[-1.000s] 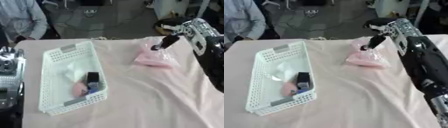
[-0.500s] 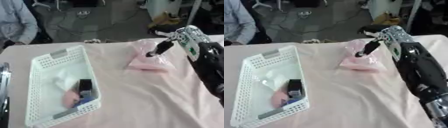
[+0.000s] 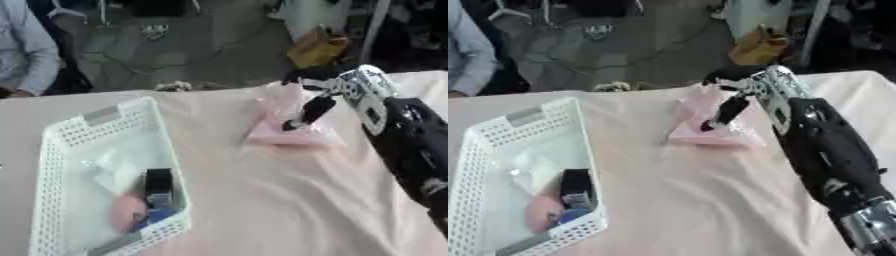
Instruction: Pick up objects on the table and place them in the box.
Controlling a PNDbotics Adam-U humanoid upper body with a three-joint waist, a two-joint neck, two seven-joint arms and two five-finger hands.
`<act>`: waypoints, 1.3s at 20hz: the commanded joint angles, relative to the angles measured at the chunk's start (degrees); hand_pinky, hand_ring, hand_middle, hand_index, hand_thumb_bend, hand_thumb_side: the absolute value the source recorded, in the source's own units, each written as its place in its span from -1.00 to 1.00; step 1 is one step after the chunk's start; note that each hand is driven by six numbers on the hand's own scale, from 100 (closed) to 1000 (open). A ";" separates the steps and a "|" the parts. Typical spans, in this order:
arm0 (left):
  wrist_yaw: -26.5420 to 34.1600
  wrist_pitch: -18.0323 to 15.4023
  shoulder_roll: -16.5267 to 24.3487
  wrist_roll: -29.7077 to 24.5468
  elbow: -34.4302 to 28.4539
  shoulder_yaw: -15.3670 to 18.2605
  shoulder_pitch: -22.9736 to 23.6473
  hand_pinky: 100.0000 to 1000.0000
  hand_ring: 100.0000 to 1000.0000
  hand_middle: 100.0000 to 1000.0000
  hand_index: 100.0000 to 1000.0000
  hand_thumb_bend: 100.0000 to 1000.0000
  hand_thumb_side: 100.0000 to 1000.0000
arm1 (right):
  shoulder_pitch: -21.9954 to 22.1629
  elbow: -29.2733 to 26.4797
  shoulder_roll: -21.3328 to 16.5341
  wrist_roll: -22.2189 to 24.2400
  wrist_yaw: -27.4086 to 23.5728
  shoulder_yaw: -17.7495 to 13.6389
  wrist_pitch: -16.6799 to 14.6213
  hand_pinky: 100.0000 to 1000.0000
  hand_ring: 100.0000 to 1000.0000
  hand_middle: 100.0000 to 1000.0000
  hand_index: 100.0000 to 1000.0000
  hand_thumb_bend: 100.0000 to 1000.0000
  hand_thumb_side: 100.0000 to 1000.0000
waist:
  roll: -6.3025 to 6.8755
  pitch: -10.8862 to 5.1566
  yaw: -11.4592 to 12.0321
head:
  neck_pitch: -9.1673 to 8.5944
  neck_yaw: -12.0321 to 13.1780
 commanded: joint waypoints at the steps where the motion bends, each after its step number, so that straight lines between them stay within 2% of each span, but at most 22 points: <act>1: 0.22 -0.02 1.41 0.45 -0.76 0.48 -1.23 0.66 0.85 0.56 0.67 -1.00 0.58 | -1.48 -1.41 -1.95 -0.09 -0.71 -0.61 -0.33 1.00 1.00 1.00 1.00 0.41 -0.23 | -0.44 0.05 0.05 | -1.54 -0.86; 10: 0.38 0.03 1.41 0.82 -0.76 0.54 -1.61 0.67 0.85 0.55 0.67 -1.00 0.58 | -1.25 -2.25 -2.93 -6.07 0.43 -0.19 -1.67 1.00 1.00 1.00 1.00 0.41 -0.13 | -0.26 1.52 0.03 | -2.95 -2.05; 14: 0.50 0.06 1.43 1.01 -0.76 0.58 -1.74 0.67 0.85 0.55 0.67 -1.00 0.57 | -1.23 -2.60 -3.43 -9.21 3.60 0.05 -2.14 1.00 1.00 1.00 1.00 0.40 -0.08 | -0.26 2.39 -0.01 | -3.92 -2.50; 16: 0.62 0.10 1.42 1.04 -0.76 0.57 -1.87 0.67 0.85 0.55 0.67 -1.00 0.56 | -1.08 -2.31 -3.62 -10.51 5.39 0.08 -2.30 1.00 1.00 1.00 1.00 0.38 -0.15 | -0.21 2.88 0.03 | -4.39 -2.69; 25: 0.82 -0.04 1.24 1.61 -0.76 0.65 -2.65 0.67 0.85 0.54 0.66 -1.00 0.56 | -2.03 -1.21 -3.98 -9.85 7.54 -0.21 -2.66 1.00 1.00 1.00 1.00 0.36 -0.20 | -0.15 4.61 0.00 | -5.93 -3.62; 26: 0.83 -0.05 1.22 1.64 -0.76 0.65 -2.67 0.67 0.85 0.54 0.66 -1.00 0.48 | -2.03 -1.16 -3.97 -9.78 7.59 -0.23 -2.66 1.00 1.00 1.00 1.00 0.73 -0.52 | -0.14 4.65 -0.01 | -5.95 -3.64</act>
